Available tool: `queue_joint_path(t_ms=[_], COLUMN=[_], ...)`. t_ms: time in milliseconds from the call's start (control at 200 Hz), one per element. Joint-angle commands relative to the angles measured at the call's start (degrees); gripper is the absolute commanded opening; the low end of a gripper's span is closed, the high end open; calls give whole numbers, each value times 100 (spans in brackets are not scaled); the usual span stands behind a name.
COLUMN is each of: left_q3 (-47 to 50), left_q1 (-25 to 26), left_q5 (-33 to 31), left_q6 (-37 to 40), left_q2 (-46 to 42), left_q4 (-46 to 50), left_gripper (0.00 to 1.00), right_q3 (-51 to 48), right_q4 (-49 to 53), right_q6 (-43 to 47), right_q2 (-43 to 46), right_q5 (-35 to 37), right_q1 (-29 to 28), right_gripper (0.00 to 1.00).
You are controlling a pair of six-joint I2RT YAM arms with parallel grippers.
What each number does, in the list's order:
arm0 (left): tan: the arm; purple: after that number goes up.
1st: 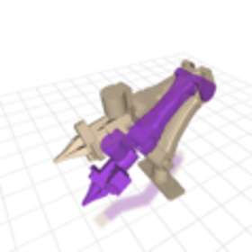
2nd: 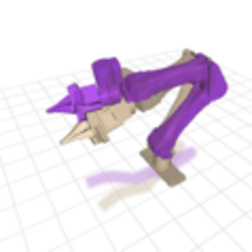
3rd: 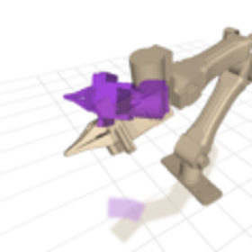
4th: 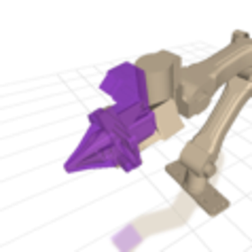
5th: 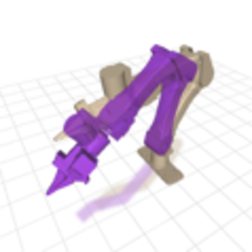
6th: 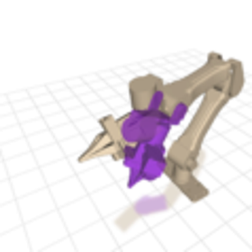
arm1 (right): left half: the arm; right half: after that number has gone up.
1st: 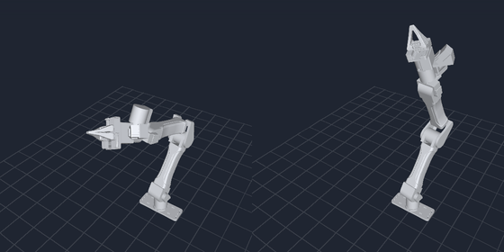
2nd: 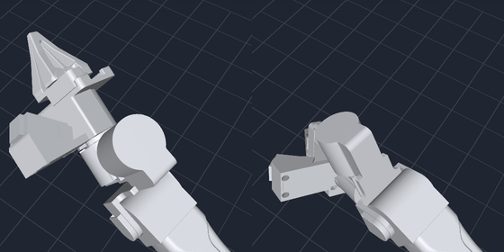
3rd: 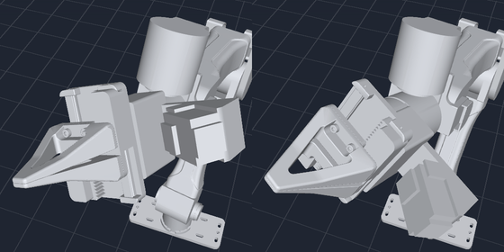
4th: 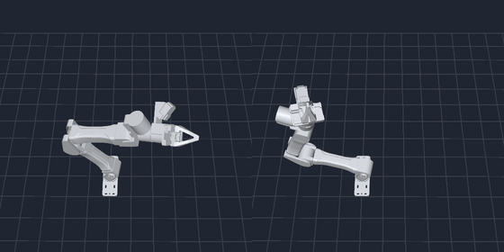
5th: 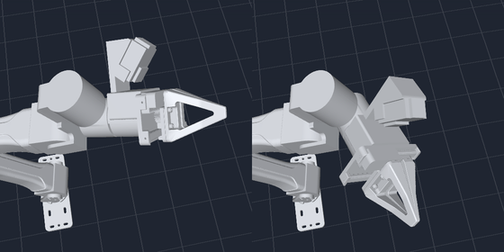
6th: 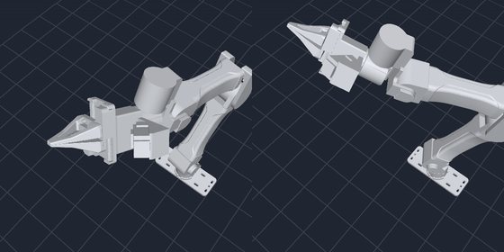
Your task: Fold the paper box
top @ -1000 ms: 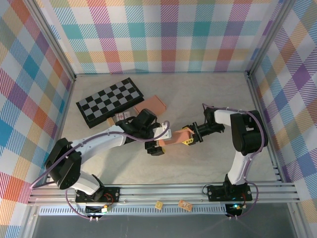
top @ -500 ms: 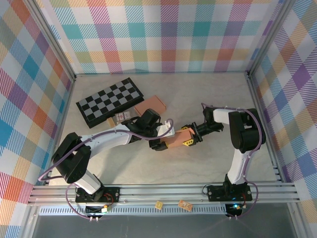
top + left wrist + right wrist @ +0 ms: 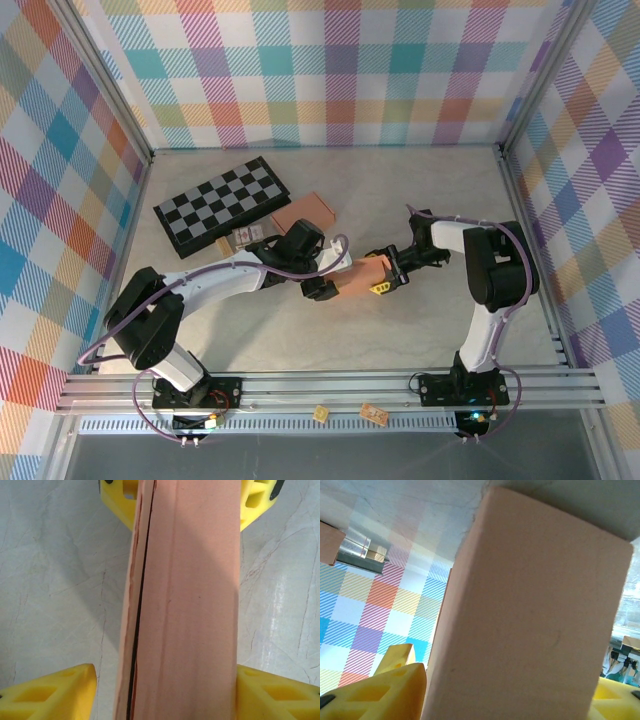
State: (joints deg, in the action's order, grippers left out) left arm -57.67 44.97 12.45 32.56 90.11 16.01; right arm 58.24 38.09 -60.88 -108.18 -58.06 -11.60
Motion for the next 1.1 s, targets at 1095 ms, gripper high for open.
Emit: queue_joint_path(t_ms=[1095], left_q3=[24], left_q1=[51], left_q5=[-374], left_q6=[-694], left_q2=[155], left_q4=[-401], left_gripper=[63], right_q3=[236], right_q4=[66], right_q6=[332], right_q2=[-87], right_q5=[1780], right_q1=[-204], right_gripper=[68])
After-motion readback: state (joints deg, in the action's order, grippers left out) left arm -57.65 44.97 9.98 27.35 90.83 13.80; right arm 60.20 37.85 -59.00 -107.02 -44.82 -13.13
